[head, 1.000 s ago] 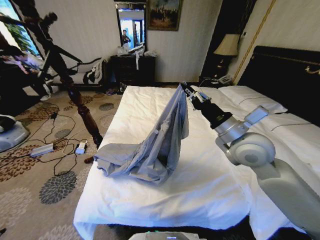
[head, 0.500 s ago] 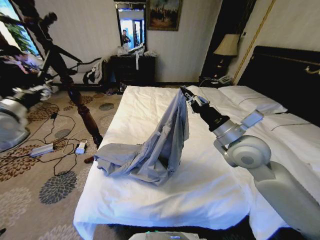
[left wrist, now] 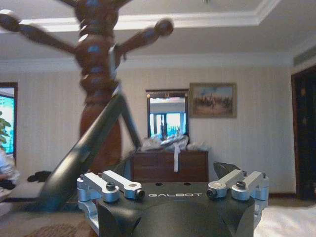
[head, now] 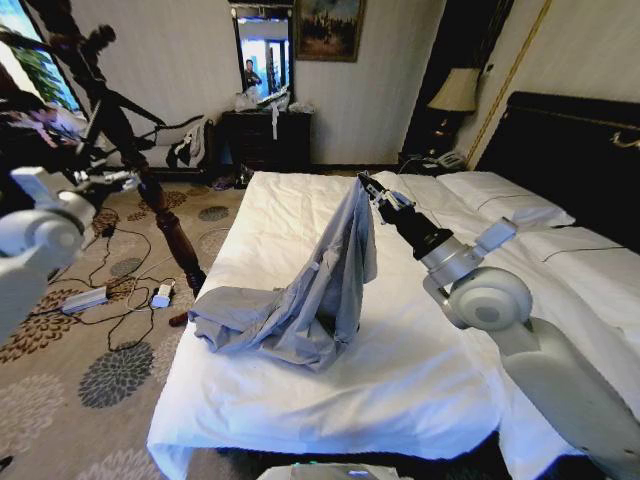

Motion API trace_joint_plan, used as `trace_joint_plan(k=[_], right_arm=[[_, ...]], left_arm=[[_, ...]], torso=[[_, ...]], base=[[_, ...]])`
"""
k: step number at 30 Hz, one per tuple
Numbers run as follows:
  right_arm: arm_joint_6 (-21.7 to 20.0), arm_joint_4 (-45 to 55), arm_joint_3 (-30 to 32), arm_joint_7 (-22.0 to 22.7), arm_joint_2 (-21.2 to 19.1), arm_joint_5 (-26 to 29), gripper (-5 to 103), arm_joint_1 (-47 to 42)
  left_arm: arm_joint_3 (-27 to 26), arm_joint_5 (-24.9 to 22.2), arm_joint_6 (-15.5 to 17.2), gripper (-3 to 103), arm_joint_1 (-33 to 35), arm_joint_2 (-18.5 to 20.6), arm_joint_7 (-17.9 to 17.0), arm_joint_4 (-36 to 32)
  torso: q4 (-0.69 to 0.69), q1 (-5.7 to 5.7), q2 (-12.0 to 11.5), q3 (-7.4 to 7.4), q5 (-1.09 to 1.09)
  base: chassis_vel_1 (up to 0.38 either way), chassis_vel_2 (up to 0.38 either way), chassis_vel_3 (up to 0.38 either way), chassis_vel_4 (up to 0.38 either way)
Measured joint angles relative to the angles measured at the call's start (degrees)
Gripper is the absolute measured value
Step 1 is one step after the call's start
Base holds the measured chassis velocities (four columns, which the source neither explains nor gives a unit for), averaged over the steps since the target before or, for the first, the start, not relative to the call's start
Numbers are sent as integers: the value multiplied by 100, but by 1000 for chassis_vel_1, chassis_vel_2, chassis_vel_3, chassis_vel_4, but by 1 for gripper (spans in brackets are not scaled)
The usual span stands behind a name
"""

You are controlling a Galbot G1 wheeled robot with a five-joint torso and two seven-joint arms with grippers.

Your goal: Pick up the clothes from the bed and hang them on the clothes hanger.

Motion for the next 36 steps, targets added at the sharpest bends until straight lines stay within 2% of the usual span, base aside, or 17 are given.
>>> trace_joint_plan(k=[1, 4, 7, 10, 15, 18, 20, 22, 24, 25, 29, 32, 33, 36], right_arm=[[-3, -5, 2, 0, 9, 0, 0, -16], [-3, -14, 36, -4, -17, -8, 0, -104], [-1, -22, 79, -25, -51, -36, 0, -175], [7, -22, 112, -37, -41, -49, 0, -208], [19, -16, 125, -50, -33, -62, 0, -232], [23, -10, 130, -57, -5, -87, 0, -263], [23, -8, 130, -61, 9, -102, 0, -278], [24, 0, 131, -66, 28, -128, 0, -317], [30, 12, 165, -85, 6, -154, 0, -417], [30, 12, 165, -85, 6, -154, 0, -417], [76, 12, 263, -134, -133, -187, 0, -576], [82, 11, 280, -139, -138, -192, 0, -599], [86, 11, 282, -139, -122, -203, 0, -620], [87, 6, 276, -140, -110, -228, 0, -648]], left_arm=[[175, -43, 49, 100, -288, -54, -53, 22], [301, -46, 156, 100, -564, -56, -86, 3], [350, 21, 265, 100, -772, -24, -118, 8], [381, 6, 408, 100, -1146, -59, -303, 153], [648, -9, 804, 100, -1943, -176, -464, 880], [1008, -165, 1065, 100, -2324, -173, -285, 1458], [1080, -242, 1119, 100, -2349, -172, -220, 1555], [1134, -381, 1250, 100, -2331, -167, -125, 1649], [1116, -664, 1603, 100, -2217, -179, -28, 1722], [1116, -664, 1603, 100, -2217, -179, -28, 1722], [1151, -691, 1972, 100, -2223, -296, 84, 1995], [1226, -678, 2086, 100, -2278, -330, 183, 2066], [1296, -635, 2151, 103, -2333, -368, 278, 2119], [1354, -604, 2210, 100, -2395, -425, 335, 2154]], torso=[[-1, 1, 0, 0, 3], [1, 1, 0, 0, 4], [4, -1, 0, 0, 2], [8, -2, 0, -1, 0], [0, -1, 0, -1, 4], [7, -1, 0, -1, 0], [9, -2, 0, -1, -1], [8, -2, 0, -1, -3], [2, -1, 0, 0, 0], [2, -1, 0, 0, 0], [4, -1, 0, 0, -1], [4, -1, 0, 0, 0], [4, -1, 0, -1, 1], [3, -1, 0, 0, 2]], base=[[0, 0, 0, 0], [0, 0, 0, 0], [0, 0, 0, 0], [0, 0, 0, 0], [0, 0, 0, 0], [0, 0, 0, 0], [0, 0, 0, 0], [0, 0, 0, 0], [0, 0, 0, 0], [0, 0, 0, 0], [0, 0, 0, 0], [0, 0, 0, 0], [0, 0, 0, 0], [0, 0, 0, 0]])
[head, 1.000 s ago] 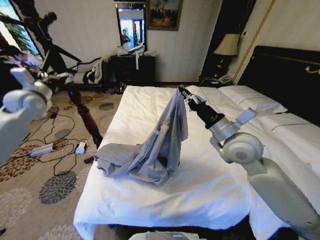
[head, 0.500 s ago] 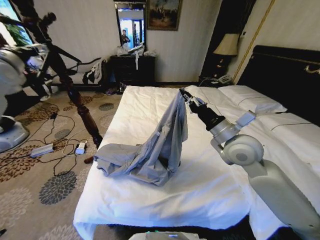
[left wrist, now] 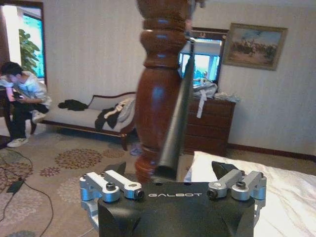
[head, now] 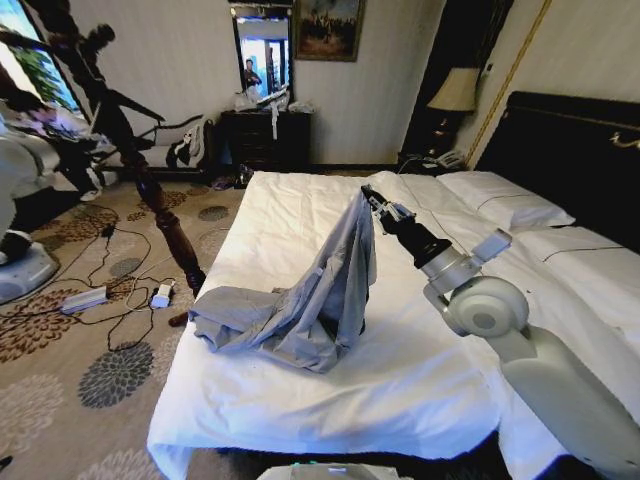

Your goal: Pick up the clothes from the bed and hang them on the clothes hanger.

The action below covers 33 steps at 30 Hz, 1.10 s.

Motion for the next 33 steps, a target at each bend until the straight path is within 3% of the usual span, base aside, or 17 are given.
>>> trace_joint_plan(k=[3, 5, 9, 12, 14, 18, 20, 24, 29, 33], right_arm=[[1, -22, -20, -2, 11, -22, 0, -7], [1, -29, -25, -2, 18, -23, 0, -2], [1, -38, -16, 0, 36, -25, 0, -11], [1, -37, 9, 2, 16, -25, 0, -50], [1, -29, 70, 4, -50, -25, 0, -120], [3, -21, 104, 6, -79, -24, 0, -147], [7, -9, 122, 12, -94, -23, 0, -161], [8, -4, 123, 15, -86, -27, 0, -167], [9, -10, 108, 22, -66, -38, 0, -156], [10, -29, 100, 27, -59, -39, 0, -138]], left_arm=[[92, 41, 58, 85, -116, -98, 56, 78], [144, 50, 75, 85, -181, -143, 67, 137], [413, 97, 123, 64, -536, -424, 163, 528], [455, 131, 126, 58, -623, -526, 189, 644], [470, 179, 127, 46, -684, -625, 212, 718], [470, 184, 126, 41, -698, -654, 218, 717], [475, 184, 115, 25, -720, -665, 228, 692], [507, 183, 62, 18, -782, -645, 296, 638], [539, 163, -315, 18, -896, -544, 455, 419], [531, -21, -368, 18, -907, -395, 452, 87]], torso=[[1, 0, 0, 0, 0], [1, 0, 0, 0, 0], [0, 0, 0, 0, 0], [0, 1, 0, 0, 1], [-1, 0, 0, 0, 0], [-1, 0, 0, 0, 1], [1, 0, 0, 0, 0], [1, 0, 0, 0, -2], [0, 0, 0, 0, 0], [2, 1, 0, 1, -6]], base=[[0, 0, 0, 0], [0, 0, 0, 0], [0, 0, 0, 0], [0, 0, 0, 0], [0, 0, 0, 0], [0, 0, 0, 0], [0, 0, 0, 0], [0, 0, 0, 0], [0, 0, 0, 0], [0, 0, 0, 0]])
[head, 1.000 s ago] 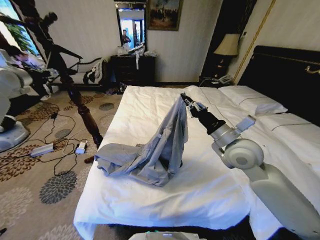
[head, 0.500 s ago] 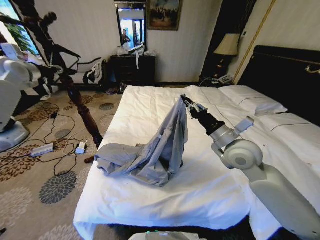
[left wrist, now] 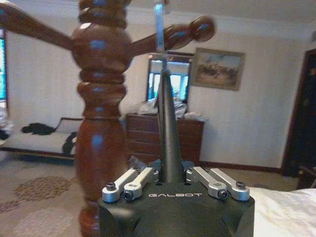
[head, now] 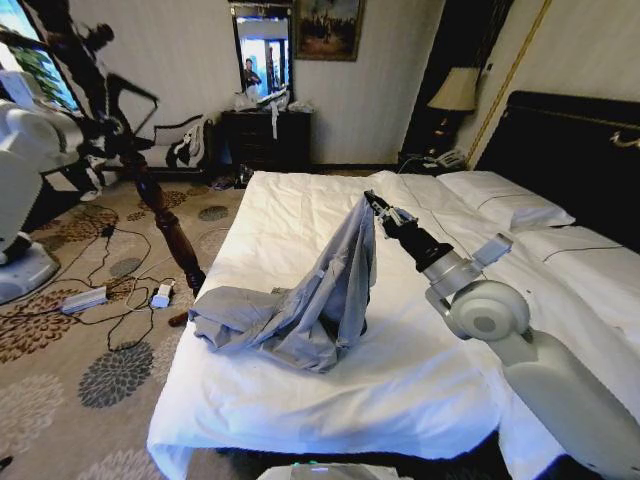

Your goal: Pick up the clothes from the bed and hang them on the clothes hanger.

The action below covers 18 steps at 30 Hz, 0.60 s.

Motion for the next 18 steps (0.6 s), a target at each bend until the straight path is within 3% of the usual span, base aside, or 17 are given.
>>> trace_joint_plan(k=[4, 6, 8, 10, 11, 14, 17, 18], right_arm=[[0, -15, -2, 3, -2, -11, 0, -15], [0, -16, -2, 8, -3, -46, 0, -58], [0, -14, -2, 9, 0, -62, 0, -73], [-12, 17, 13, 72, 0, -118, 0, -154], [-47, 45, 38, 162, -12, -130, 0, -204], [-108, 76, 86, 309, -44, -131, 0, -253], [-274, 181, 401, 707, -257, -86, 0, -476], [-274, 181, 401, 707, -257, -86, 0, -476]], left_arm=[[-260, -303, -13, 18, 234, 280, 3, -725], [-663, -573, -14, 18, 685, 544, 4, -1548], [-779, -628, -14, 18, 814, 606, 1, -1738], [-1514, -835, -14, 18, 1565, 912, -58, -2512], [-1829, -944, -35, 18, 1937, 1064, -80, -2841], [-2055, -1153, -116, 18, 2347, 1282, -78, -3314], [-2453, -1521, -374, 18, 3386, 1812, 261, -4616], [-2453, -1521, -374, 18, 3386, 1812, 261, -4616]], torso=[[-1, 0, 0, -2, 10], [-6, -3, 2, -3, 9], [-3, -4, 2, -4, 10], [-5, -3, 2, -3, 7], [2, -2, 2, -3, 6], [5, -3, 2, -3, 5], [3, -4, 2, -3, 9], [3, -4, 2, -3, 9]], base=[[0, 0, 0, 0], [0, 0, 0, 0], [0, 0, 0, 0], [0, 0, 0, 0], [0, 0, 0, 0], [0, 0, 0, 0], [0, 0, 0, 0], [0, 0, 0, 0]])
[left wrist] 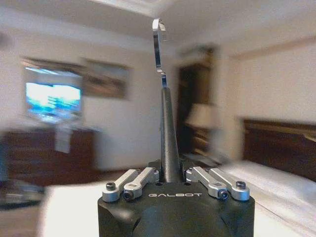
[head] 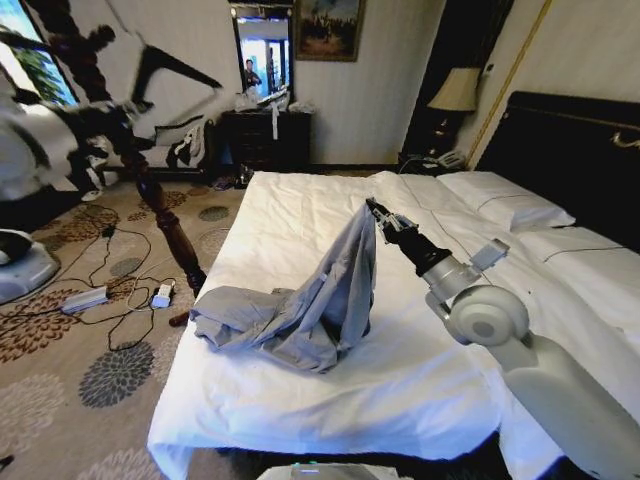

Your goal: Pick up the clothes from the bed and hang them on the clothes hanger.

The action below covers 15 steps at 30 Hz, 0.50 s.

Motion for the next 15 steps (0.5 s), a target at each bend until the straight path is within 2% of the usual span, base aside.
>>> trace_joint_plan(k=[1, 2, 4, 6, 8, 9, 11, 15], right_arm=[[-56, 63, 162, 116, -98, 33, 0, -127], [-202, 201, 564, 404, -317, 107, 0, -422], [-426, 321, 973, 874, -589, 188, 0, -682], [-488, 341, 1059, 1016, -658, 222, 0, -724], [-700, 398, 1394, 1506, -914, 404, 0, -881], [-759, 420, 1504, 1668, -999, 480, 0, -918], [-785, 428, 1554, 1751, -1042, 515, 0, -935], [-855, 434, 1849, 2110, -1227, 572, 0, -1115]], left_arm=[[-57, -49, -26, 18, 170, 32, 101, -221], [-105, -126, -86, 18, 400, 35, 261, -566], [-173, -214, -206, 18, 707, 78, 451, -974], [-197, -239, -256, 18, 828, 117, 513, -1113], [-237, -244, -376, 18, 1182, 188, 651, -1496], [-239, -238, -403, 18, 1345, 189, 714, -1679], [-240, -237, -405, 18, 1418, 184, 738, -1753], [-281, -247, -367, 18, 2035, 17, 935, -2362]], torso=[[-2, 0, 0, 0, 0], [-10, 0, 0, 0, -1], [-14, 1, 0, 0, -3], [-13, 2, 0, 1, -2], [-1, 1, 0, 1, 1], [-1, 1, 0, 1, -3], [-1, 1, 0, 1, -5], [-5, 2, -1, 1, -1]], base=[[0, 0, 0, 0], [0, 0, 0, 0], [0, 0, 0, 0], [0, 0, 0, 0], [0, 0, 0, 0], [0, 0, 0, 0], [0, 0, 0, 0], [0, 0, 0, 0]])
